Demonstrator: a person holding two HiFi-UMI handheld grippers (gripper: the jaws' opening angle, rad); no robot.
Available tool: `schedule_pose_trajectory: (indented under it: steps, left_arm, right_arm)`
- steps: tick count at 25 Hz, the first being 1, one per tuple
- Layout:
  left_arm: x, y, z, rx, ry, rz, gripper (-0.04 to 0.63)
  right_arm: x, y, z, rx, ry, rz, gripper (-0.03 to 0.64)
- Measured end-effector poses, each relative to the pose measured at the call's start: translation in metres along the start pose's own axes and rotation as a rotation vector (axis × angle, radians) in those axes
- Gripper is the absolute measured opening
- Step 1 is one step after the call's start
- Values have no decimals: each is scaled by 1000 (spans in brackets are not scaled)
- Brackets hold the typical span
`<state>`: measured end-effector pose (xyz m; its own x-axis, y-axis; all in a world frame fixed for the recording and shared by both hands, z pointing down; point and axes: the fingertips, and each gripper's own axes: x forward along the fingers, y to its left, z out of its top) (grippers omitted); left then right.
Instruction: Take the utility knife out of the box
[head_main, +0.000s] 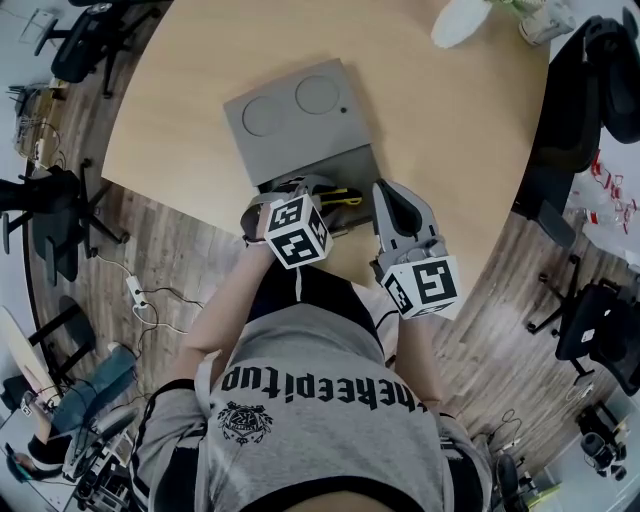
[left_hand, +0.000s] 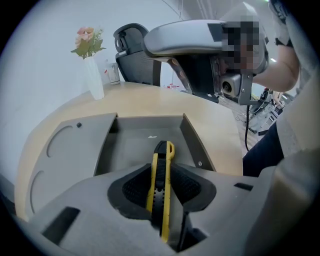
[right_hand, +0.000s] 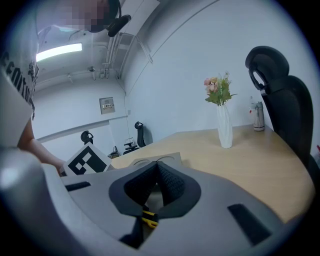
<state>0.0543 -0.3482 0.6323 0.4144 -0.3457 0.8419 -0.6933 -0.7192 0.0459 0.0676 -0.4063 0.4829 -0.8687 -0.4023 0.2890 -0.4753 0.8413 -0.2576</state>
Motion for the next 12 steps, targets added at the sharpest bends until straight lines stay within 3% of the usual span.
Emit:
schedule_pose_trajectory:
  steps: [4, 9, 12]
  left_arm:
    - [-6, 2, 0, -60, -45, 33, 126]
    - [-29, 8, 15, -170, -191, 51, 124]
    - [-46, 8, 21, -200, -264, 67, 124]
  right_arm:
    - [-4, 5, 3, -19, -4, -8, 6]
    - [-14, 8, 0, -11, -15, -44, 6]
    - [-18, 17, 1, -15, -20, -54, 6]
